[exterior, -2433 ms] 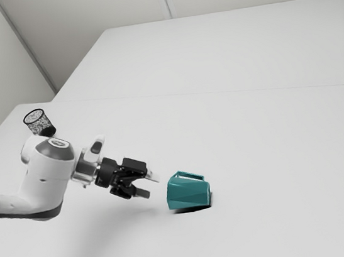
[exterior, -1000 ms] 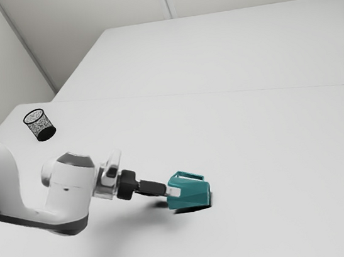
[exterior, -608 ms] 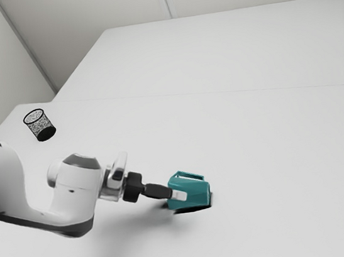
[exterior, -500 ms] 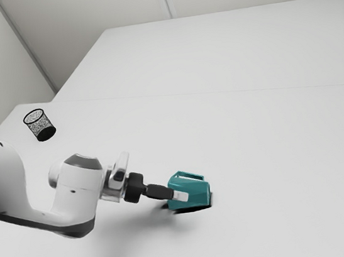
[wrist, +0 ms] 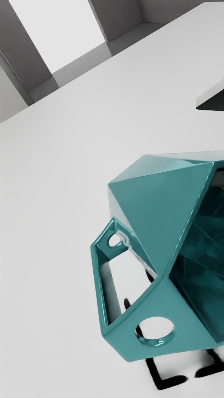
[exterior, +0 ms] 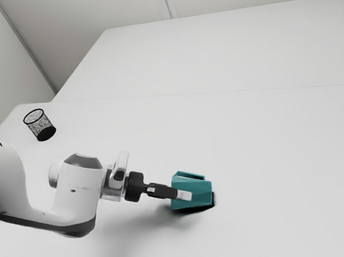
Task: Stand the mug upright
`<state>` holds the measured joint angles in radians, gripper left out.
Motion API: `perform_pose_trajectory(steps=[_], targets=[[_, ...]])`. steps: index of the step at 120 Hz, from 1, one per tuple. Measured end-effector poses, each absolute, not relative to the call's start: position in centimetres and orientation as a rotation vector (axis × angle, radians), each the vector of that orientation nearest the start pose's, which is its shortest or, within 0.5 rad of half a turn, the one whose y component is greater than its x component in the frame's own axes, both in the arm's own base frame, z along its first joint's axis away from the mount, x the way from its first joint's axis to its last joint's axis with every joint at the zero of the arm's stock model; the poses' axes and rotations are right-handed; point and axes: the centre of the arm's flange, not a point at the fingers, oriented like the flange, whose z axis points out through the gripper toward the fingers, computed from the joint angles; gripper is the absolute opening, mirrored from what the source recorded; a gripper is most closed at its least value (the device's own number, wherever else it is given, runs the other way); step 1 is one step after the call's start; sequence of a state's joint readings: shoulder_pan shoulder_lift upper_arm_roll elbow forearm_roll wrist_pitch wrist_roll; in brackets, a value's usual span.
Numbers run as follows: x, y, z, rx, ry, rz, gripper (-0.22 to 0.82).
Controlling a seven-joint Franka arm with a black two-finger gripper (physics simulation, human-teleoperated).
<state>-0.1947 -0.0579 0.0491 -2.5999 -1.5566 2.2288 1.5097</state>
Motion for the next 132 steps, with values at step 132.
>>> perform_pose_trajectory(steps=[132], targets=[[44.9,-8.3,39.2,2.210,-0.860,0.659,-0.18]])
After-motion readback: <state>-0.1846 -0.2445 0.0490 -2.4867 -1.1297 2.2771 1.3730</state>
